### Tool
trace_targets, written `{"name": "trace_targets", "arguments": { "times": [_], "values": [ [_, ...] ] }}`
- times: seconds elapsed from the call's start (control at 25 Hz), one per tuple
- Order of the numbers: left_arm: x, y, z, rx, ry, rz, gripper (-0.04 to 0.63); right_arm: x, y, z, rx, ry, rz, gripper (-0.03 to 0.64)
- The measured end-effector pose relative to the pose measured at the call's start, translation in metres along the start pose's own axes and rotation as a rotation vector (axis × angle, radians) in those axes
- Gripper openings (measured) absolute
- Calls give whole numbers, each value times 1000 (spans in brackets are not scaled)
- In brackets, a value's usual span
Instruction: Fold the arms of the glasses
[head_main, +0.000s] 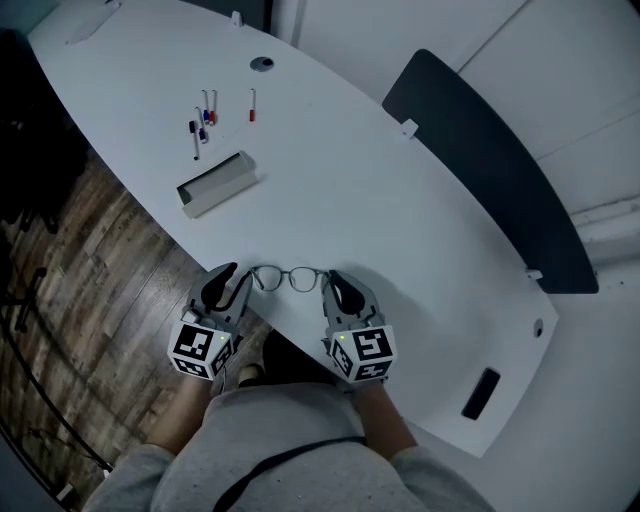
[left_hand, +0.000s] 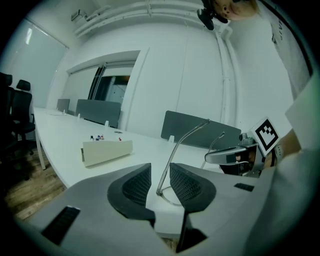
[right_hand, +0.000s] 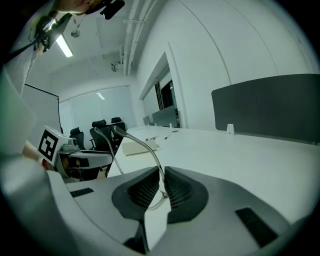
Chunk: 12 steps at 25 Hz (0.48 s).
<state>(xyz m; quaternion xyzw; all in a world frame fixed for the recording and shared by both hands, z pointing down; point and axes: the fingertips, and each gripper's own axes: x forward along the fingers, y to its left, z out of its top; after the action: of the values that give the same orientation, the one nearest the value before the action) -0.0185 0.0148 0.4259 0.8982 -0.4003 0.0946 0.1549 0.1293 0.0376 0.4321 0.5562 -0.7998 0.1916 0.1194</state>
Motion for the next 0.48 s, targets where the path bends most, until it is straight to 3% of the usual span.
{"name": "trace_targets", "arguments": {
  "times": [0.28,0.48],
  "values": [
    [20,0,7,37,22,-4,101,19,-15,13,-75,-9,15,38],
    [30,0,9,56,40,-22,92,34,-17,25,-223,-9,16,33]
  ]
}}
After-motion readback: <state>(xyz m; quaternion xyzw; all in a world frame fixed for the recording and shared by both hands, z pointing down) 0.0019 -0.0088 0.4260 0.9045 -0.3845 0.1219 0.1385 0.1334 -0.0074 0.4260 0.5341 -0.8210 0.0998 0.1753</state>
